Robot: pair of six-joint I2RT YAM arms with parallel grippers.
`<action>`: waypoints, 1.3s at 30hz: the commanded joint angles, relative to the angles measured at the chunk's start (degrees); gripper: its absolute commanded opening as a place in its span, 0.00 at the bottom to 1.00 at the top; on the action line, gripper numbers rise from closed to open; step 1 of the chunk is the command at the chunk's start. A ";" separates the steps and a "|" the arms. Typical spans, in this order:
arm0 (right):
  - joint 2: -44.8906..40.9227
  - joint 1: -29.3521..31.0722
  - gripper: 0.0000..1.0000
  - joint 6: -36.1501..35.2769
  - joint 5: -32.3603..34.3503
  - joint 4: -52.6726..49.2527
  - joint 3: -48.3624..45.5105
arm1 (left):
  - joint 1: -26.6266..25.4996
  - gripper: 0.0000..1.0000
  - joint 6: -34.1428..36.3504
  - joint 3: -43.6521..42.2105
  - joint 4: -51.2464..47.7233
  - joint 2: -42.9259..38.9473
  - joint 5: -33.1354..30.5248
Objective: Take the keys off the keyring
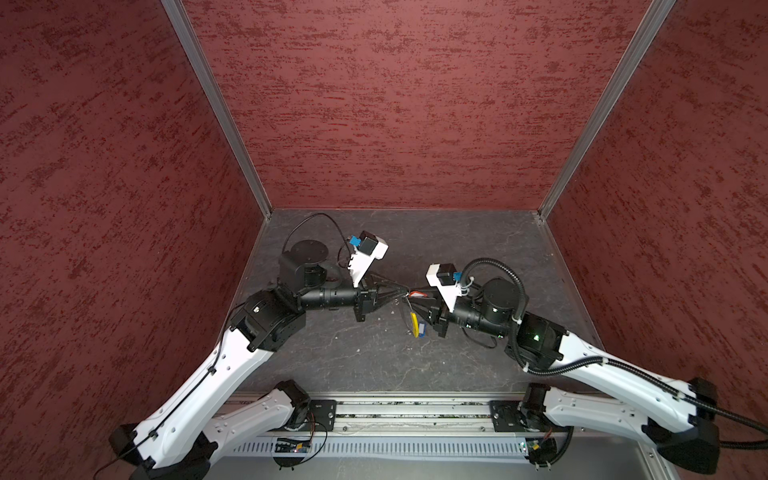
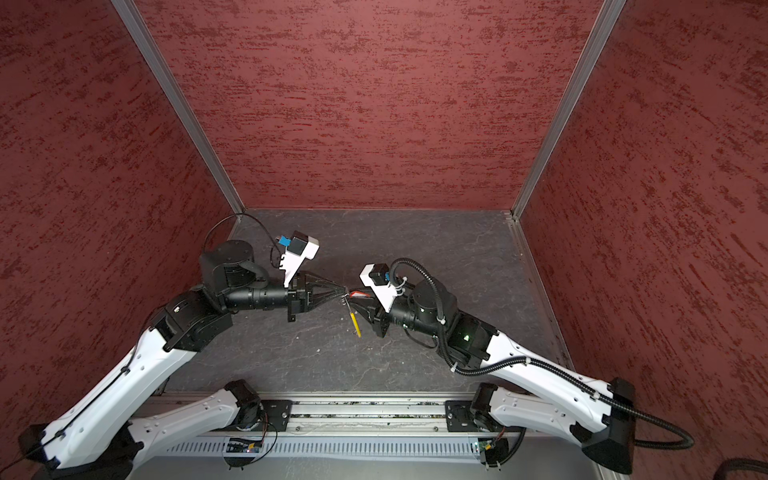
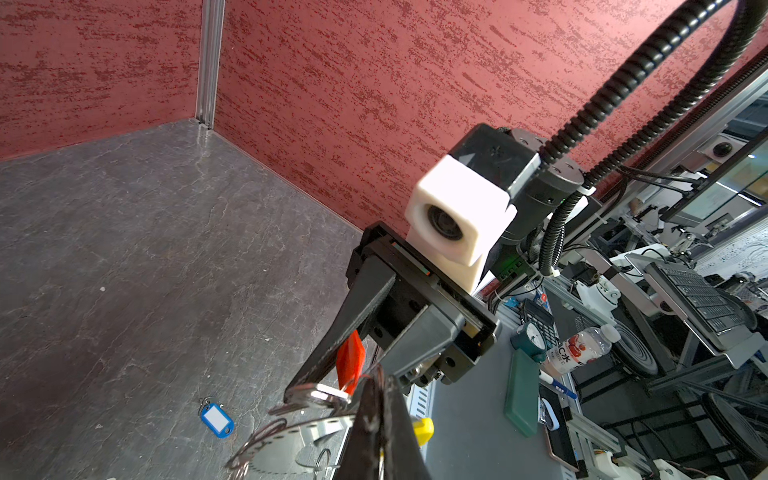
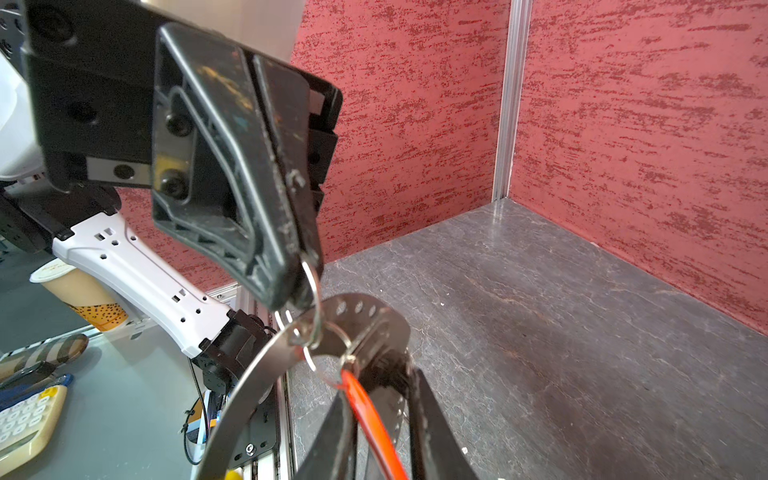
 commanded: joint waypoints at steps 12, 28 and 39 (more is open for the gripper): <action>0.00 0.19 0.02 -1.79 -3.09 -2.63 3.62 | 1.51 0.00 -0.36 -0.03 3.05 -0.73 3.52; 2.75 1.50 0.00 -3.61 -2.76 -1.31 5.92 | 0.50 0.00 -4.85 -8.90 16.54 -4.83 -2.82; 4.74 3.64 0.00 -4.81 -0.98 -0.60 7.52 | -1.51 0.00 -7.89 -20.78 34.58 -10.20 -7.56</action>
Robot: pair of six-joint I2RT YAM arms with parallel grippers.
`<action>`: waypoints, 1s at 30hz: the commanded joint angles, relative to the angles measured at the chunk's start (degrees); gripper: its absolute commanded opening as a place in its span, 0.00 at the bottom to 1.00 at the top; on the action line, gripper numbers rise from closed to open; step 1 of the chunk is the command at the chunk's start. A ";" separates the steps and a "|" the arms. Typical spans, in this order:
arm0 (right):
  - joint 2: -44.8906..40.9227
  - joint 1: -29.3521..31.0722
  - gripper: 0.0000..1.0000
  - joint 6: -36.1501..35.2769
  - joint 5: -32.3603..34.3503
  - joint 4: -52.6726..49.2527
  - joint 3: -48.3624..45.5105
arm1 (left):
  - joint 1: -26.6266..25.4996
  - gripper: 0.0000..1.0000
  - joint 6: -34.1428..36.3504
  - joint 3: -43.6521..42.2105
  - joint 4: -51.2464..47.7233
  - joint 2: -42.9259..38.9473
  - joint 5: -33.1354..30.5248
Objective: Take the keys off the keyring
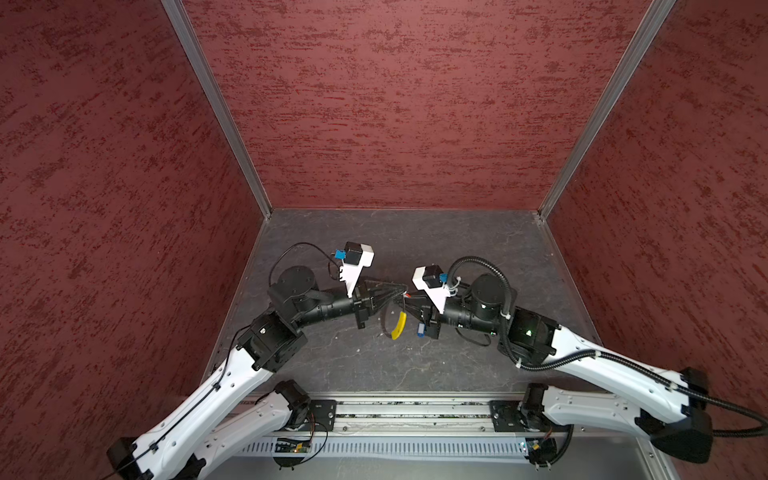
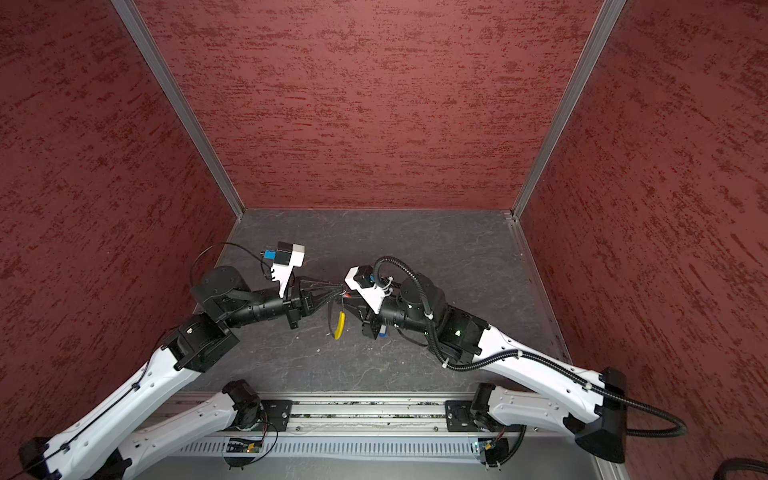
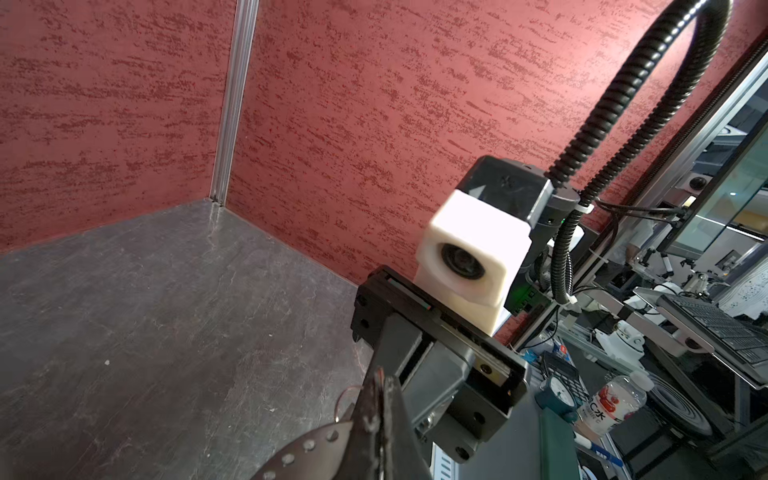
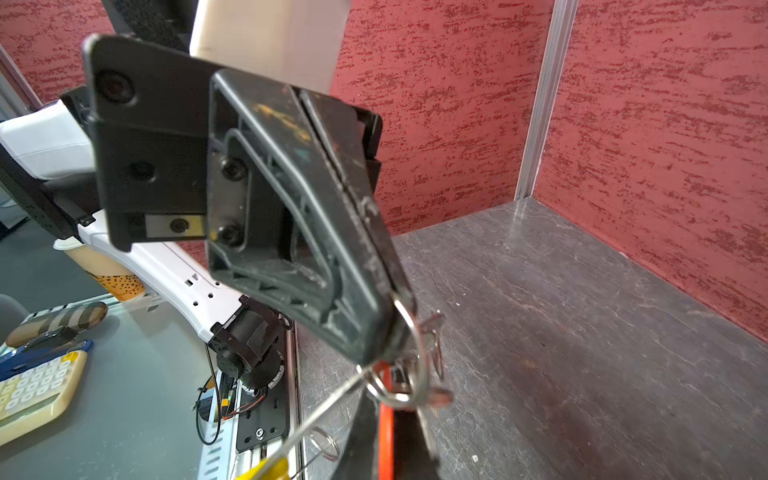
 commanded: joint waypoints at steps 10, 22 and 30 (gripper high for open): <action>0.95 2.50 0.00 -2.44 1.09 5.18 3.29 | -0.44 0.00 -4.61 -10.61 20.52 -3.89 -4.05; 2.81 3.48 0.00 -2.76 -3.76 3.47 5.64 | 0.42 0.00 -4.80 -16.03 29.82 -4.93 -3.54; 2.78 3.42 0.00 -7.17 -7.77 -5.79 9.60 | 3.69 0.00 -11.84 -17.65 40.68 -3.02 6.31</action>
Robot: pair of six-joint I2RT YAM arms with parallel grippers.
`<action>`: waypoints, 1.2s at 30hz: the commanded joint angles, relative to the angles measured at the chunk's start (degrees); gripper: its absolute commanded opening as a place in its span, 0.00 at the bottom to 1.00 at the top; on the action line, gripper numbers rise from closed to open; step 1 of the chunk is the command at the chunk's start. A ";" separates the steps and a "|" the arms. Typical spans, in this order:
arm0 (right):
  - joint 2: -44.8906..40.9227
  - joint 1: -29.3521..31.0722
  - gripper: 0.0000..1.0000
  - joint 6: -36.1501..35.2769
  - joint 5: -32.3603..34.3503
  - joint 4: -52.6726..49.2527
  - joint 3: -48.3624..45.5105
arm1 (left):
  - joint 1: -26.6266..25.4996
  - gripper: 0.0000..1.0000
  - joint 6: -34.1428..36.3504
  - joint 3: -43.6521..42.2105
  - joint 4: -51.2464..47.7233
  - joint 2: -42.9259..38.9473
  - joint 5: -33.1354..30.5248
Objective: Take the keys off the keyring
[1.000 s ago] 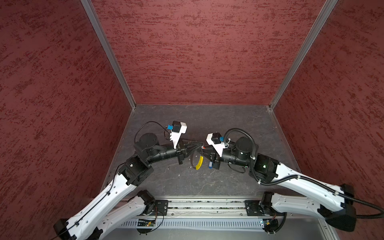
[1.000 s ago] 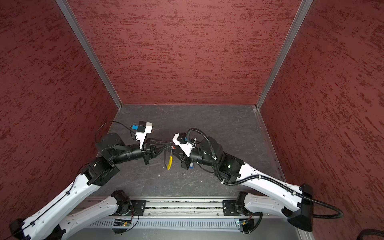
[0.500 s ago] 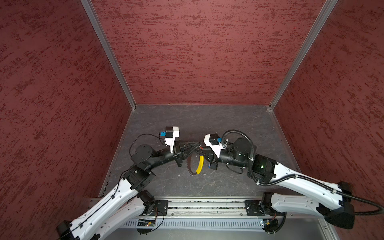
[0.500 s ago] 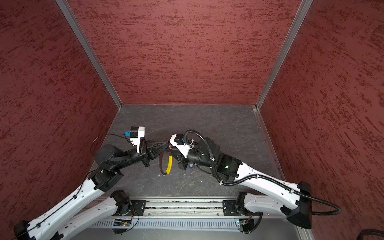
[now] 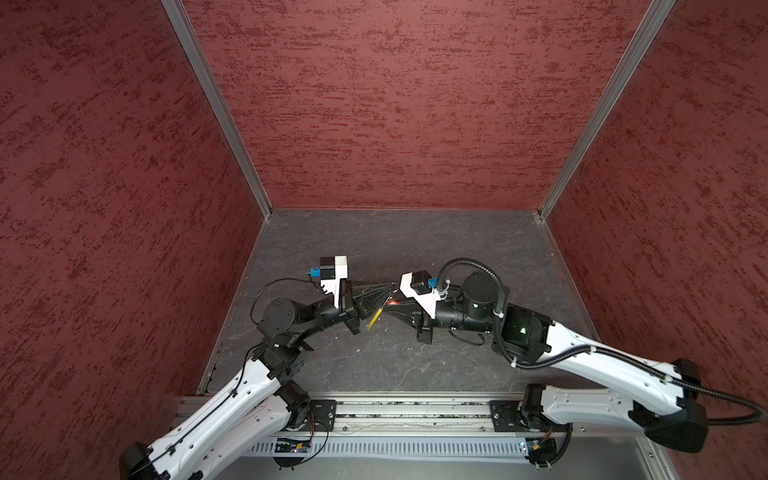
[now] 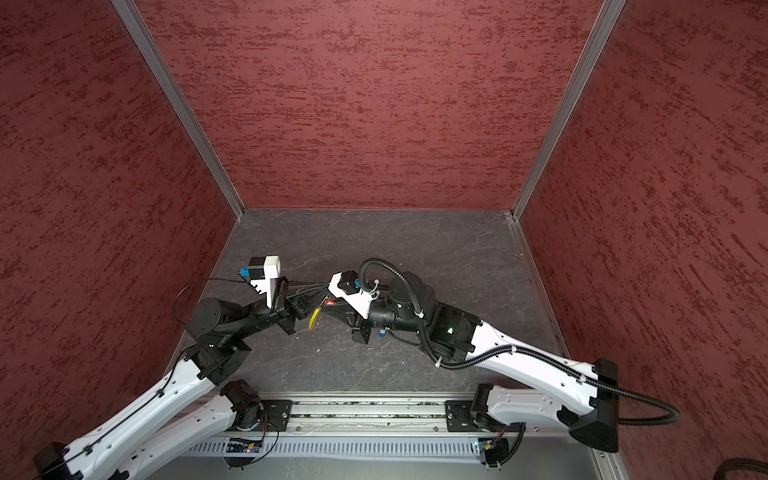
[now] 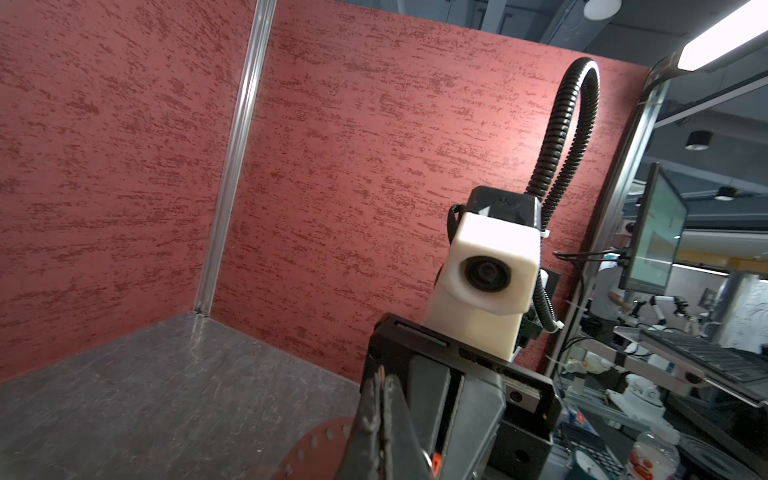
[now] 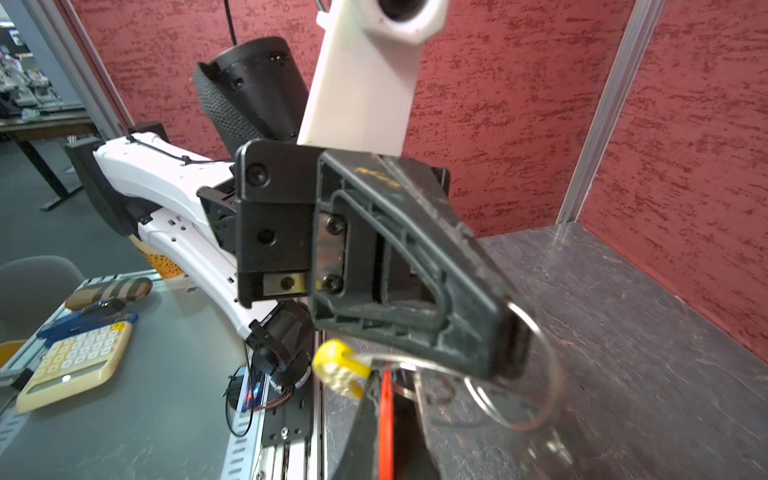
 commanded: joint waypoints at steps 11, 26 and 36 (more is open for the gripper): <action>-2.50 0.38 0.00 -3.08 1.30 -3.06 1.75 | 0.57 0.00 -0.98 0.58 -2.18 -1.96 -0.47; -10.75 -3.66 0.00 2.92 16.37 0.31 -9.99 | 0.54 0.00 5.60 2.40 -20.22 -9.36 -10.95; 3.61 -22.68 0.00 21.07 -7.49 21.10 -25.08 | 0.54 0.00 5.41 1.29 -20.54 -10.94 -11.10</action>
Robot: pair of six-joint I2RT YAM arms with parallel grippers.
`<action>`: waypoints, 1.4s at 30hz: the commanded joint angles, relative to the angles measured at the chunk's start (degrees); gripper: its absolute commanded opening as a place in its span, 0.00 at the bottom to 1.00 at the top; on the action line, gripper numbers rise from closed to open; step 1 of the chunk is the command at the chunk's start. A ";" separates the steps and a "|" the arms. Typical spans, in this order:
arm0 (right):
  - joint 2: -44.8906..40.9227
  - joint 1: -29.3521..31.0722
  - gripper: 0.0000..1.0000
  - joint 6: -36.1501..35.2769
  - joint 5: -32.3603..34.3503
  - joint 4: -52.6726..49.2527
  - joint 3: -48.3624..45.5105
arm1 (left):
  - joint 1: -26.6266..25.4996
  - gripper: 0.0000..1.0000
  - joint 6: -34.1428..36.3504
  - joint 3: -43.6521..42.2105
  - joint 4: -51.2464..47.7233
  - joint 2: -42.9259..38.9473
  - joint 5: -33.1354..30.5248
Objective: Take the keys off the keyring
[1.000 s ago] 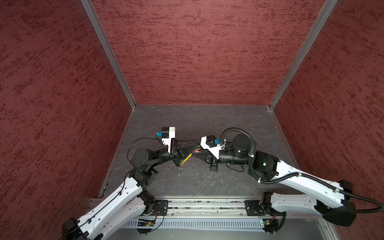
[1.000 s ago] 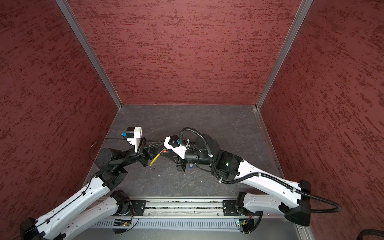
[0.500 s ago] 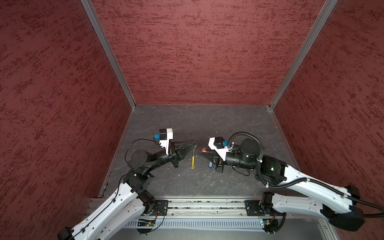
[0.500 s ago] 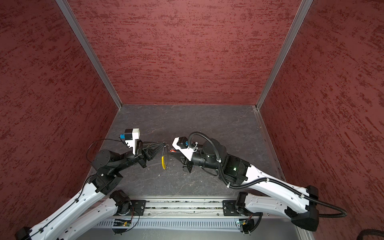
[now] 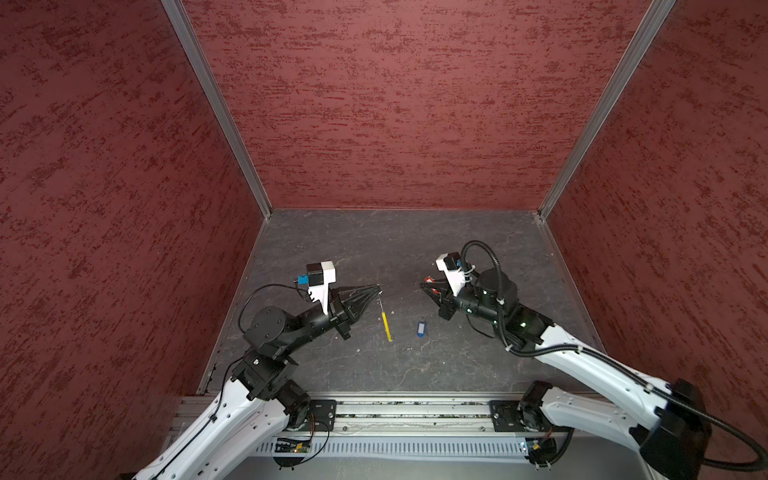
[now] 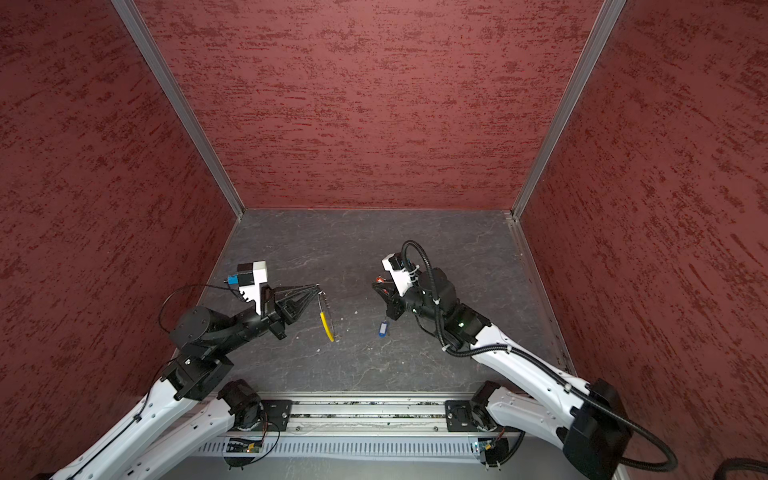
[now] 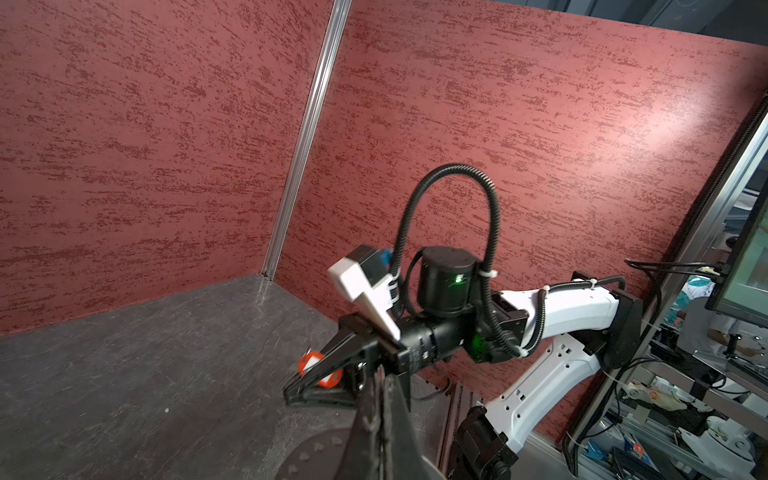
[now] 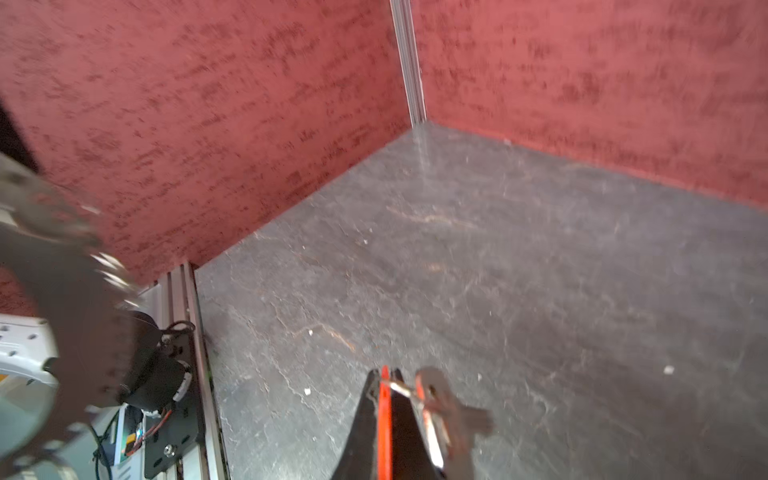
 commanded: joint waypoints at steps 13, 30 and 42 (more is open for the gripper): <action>33.75 -2.12 0.00 11.46 -18.67 19.58 0.89 | 0.15 0.00 -0.45 -1.64 2.59 -0.34 0.20; 39.82 2.05 0.46 8.54 -14.27 10.16 7.94 | 0.21 0.00 -1.30 -2.74 4.06 0.16 -0.18; 20.04 2.62 0.56 9.29 2.65 6.52 2.60 | 0.17 0.00 -1.39 -2.18 3.20 0.34 -2.20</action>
